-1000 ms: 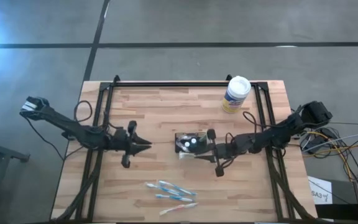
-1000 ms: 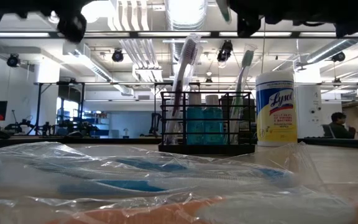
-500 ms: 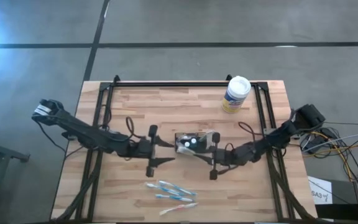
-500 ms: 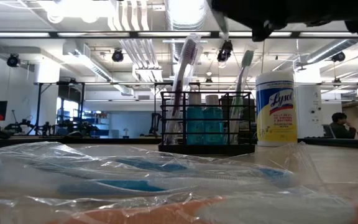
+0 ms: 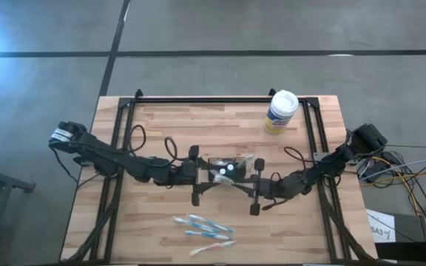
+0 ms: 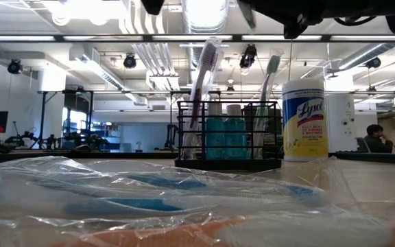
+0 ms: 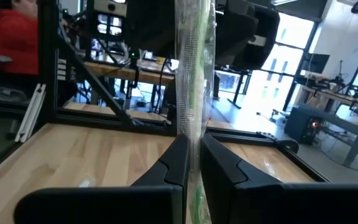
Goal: Pick & Place toothbrushing station
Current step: Put the green toothbrush into the mesh organizer
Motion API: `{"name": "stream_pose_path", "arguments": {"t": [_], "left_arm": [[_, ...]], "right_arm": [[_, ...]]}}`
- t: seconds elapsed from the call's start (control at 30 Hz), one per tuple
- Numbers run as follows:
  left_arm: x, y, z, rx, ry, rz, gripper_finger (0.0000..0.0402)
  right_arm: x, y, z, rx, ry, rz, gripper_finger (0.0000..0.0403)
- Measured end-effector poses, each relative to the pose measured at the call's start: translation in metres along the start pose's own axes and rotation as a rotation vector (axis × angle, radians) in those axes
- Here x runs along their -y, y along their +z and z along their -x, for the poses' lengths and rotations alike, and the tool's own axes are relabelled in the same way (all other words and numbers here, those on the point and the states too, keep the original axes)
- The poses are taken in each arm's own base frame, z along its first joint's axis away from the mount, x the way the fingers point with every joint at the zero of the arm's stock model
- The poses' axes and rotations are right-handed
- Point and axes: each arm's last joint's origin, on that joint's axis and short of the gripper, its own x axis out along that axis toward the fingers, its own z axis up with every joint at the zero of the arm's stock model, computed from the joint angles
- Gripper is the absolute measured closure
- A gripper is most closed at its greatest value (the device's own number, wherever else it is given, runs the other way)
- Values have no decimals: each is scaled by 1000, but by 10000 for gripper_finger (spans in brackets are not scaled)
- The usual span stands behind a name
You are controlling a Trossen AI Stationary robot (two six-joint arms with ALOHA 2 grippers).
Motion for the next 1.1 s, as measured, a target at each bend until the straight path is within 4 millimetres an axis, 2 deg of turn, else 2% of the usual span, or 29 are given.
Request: {"name": "stream_pose_path", "arguments": {"t": [0.2,0.4,0.5,0.67,0.7,0.87,1.1], "left_arm": [[-2,5,-11,12,-9,-12,188],[-5,6,-12,7,-7,-24,200],[-5,6,-13,9,-42,-40,242],[-3,7,-13,14,-134,-80,370],[-3,7,-13,14,-148,-85,381],[-2,7,-13,-12,-165,-96,380],[-5,22,-5,31,-168,-84,386]], "right_arm": [[0,0,0,0,1,8,380],[0,0,0,-3,2,15,380],[0,0,0,-2,5,17,380],[-1,-1,-1,3,45,21,380],[-1,-1,0,-2,48,24,380],[-1,-2,1,-22,32,43,365],[1,10,19,-51,62,47,281]]}}
